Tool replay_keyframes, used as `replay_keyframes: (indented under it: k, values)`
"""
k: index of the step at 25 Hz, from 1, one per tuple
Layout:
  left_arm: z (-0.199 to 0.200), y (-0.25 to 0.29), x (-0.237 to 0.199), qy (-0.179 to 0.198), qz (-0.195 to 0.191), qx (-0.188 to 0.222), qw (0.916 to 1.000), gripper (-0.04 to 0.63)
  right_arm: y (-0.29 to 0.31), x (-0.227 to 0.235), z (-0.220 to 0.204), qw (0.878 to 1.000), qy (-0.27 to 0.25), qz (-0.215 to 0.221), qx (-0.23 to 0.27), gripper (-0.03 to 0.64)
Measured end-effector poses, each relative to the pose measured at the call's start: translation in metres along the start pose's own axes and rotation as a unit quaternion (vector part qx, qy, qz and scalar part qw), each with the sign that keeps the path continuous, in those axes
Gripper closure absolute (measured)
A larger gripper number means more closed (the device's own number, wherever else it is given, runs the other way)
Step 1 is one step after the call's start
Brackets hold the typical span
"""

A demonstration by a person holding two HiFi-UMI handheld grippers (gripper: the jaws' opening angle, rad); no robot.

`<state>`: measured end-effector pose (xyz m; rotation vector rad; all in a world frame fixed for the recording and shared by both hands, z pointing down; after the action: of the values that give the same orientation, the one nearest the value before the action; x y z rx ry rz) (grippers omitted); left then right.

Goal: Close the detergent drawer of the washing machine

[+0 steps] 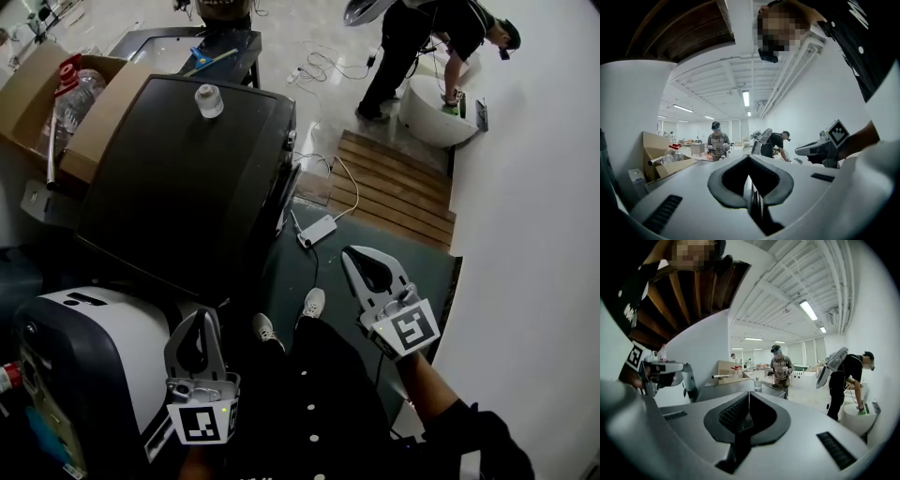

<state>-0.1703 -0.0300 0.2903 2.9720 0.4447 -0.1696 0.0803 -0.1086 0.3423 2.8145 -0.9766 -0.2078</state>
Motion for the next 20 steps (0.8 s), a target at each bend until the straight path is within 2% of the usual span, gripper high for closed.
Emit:
replay_keyframes:
  k: [2, 9, 15, 20]
  values:
    - [0.001, 0.002, 0.000, -0.005, 0.001, -0.002, 1.0000, 0.589, -0.010, 0.009, 0.012, 1.000, 0.010, -0.017, 0.014, 0.584]
    - [0.017, 0.011, -0.003, -0.009, 0.004, 0.019, 0.9998, 0.589, -0.039, 0.029, 0.037, 0.996, -0.004, -0.077, 0.041, 0.584]
    - [0.031, 0.018, -0.009, -0.008, 0.009, 0.039, 0.9992, 0.589, -0.044, 0.039, 0.054, 0.994, 0.004, -0.095, 0.047, 0.584]
    - [0.033, 0.020, -0.011, -0.013, 0.011, 0.045, 0.9988, 0.589, -0.054, 0.046, 0.070, 0.988, -0.023, -0.120, 0.093, 0.584]
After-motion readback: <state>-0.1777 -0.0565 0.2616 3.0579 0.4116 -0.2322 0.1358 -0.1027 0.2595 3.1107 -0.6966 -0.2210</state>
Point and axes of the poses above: the fingertips, and each gripper's own axes: y forward along the fingers, x to its right, z out of its top, the point moved 4 cm from there along -y, backward along the fingers, and after that the axes turned 12 degrees about -y, right-handed, at the moved point
